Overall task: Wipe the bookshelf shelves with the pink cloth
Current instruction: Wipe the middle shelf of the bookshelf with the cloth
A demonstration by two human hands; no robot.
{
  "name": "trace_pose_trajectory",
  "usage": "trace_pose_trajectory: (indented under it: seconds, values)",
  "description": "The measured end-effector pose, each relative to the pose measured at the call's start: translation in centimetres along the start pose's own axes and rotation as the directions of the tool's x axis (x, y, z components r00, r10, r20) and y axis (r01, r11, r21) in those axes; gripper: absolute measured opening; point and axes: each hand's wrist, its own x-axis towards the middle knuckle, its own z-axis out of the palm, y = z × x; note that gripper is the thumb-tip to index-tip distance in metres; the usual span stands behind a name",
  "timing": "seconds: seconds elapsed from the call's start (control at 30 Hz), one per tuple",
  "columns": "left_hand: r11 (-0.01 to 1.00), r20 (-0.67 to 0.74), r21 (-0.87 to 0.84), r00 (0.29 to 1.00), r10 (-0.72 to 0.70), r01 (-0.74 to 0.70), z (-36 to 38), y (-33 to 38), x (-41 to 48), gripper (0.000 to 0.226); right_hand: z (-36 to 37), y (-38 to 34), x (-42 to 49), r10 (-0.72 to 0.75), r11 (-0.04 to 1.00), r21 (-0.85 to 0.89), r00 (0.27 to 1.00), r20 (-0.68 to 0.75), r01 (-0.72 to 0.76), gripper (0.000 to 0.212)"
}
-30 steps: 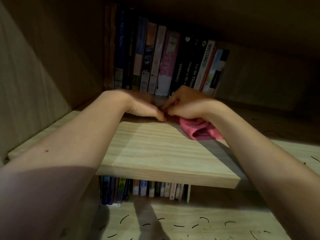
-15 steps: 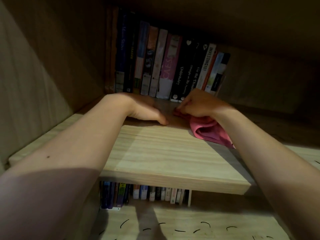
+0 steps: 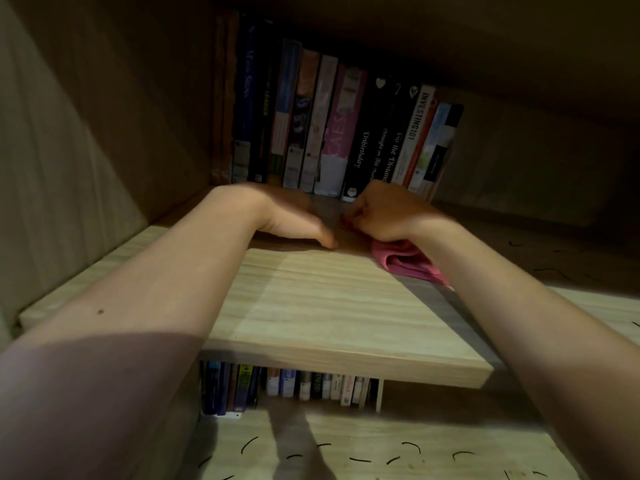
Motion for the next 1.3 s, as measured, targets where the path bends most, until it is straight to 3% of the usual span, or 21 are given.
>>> trace_pose_trajectory:
  seconds: [0.1,0.2,0.27,0.33,0.43,0.5,0.6,0.67,0.77,0.87,1.0,1.1,1.17,1.23,1.3]
  values:
    - [0.999,-0.005,0.017,0.999,0.038,-0.038,0.0,-0.1,0.2,0.032,-0.5,-0.8,-0.8,-0.088,0.990,0.114,0.995,0.042,0.083,0.026]
    - [0.999,-0.009,0.009,0.999,0.047,-0.047,0.0,-0.3,0.4,0.025,-0.6,0.2,-0.4,-0.009,0.990,0.141,1.000,0.014,0.007,0.023]
    - [0.999,-0.013,-0.006,0.999,0.048,-0.048,0.0,-0.4,0.5,0.027,0.0,0.3,0.2,0.071,0.997,0.019,0.997,-0.025,-0.071,0.027]
    - [0.999,-0.004,-0.003,0.999,0.038,-0.038,0.0,-0.2,0.3,0.035,0.4,-0.4,0.2,0.039,0.998,-0.045,0.999,-0.033,-0.040,0.026]
    - [0.999,-0.002,0.006,0.999,0.040,-0.040,0.0,-0.2,0.3,0.040,0.1,-1.1,-0.6,-0.056,0.987,0.149,0.998,-0.004,0.056,0.021]
    - [0.999,-0.003,-0.004,0.999,0.039,-0.039,0.1,-0.3,0.4,0.036,-0.2,-0.5,-0.7,-0.005,0.975,0.223,1.000,-0.016,0.008,0.019]
    - [1.000,-0.028,-0.004,1.000,0.013,-0.013,0.0,-0.2,0.3,0.051,0.1,0.6,0.3,0.095,0.990,0.109,0.994,-0.044,-0.090,0.025]
    - [1.000,-0.023,0.002,1.000,0.010,-0.010,0.0,-0.2,0.1,0.053,0.5,0.5,0.5,0.048,0.999,0.019,0.998,-0.042,-0.047,0.025]
    - [1.000,0.005,0.002,1.000,0.024,-0.024,-0.1,-0.1,0.1,0.048,-0.1,0.1,-0.2,-0.081,0.987,0.140,0.997,-0.001,0.080,0.022]
    - [1.000,-0.011,0.012,1.000,0.017,-0.017,0.0,-0.1,0.2,0.051,-0.8,0.8,-0.5,-0.046,0.971,0.233,0.999,-0.003,0.045,0.022]
    - [1.000,-0.010,0.002,1.000,-0.005,0.005,-0.1,0.0,0.0,0.054,0.5,0.5,0.5,0.028,1.000,-0.008,0.999,-0.047,-0.029,0.023]
    - [1.000,0.024,-0.009,0.999,0.029,-0.029,-0.1,0.0,0.1,0.043,0.0,0.0,-0.3,-0.052,0.994,0.094,0.999,0.001,0.052,0.020]
    - [1.000,0.049,-0.011,0.998,0.030,-0.029,0.0,0.2,0.1,0.044,-0.5,0.7,-0.6,-0.001,0.986,0.166,1.000,0.009,0.000,0.020]
    - [1.000,0.082,-0.018,0.997,0.002,-0.001,0.0,0.1,0.2,0.050,-0.3,1.1,-0.3,0.053,0.997,0.064,0.998,-0.018,-0.052,0.025]
    - [1.000,0.057,-0.019,0.998,0.020,-0.019,-0.1,-0.1,0.2,0.048,0.3,0.4,0.0,-0.004,0.999,-0.045,0.999,-0.035,0.002,0.027]
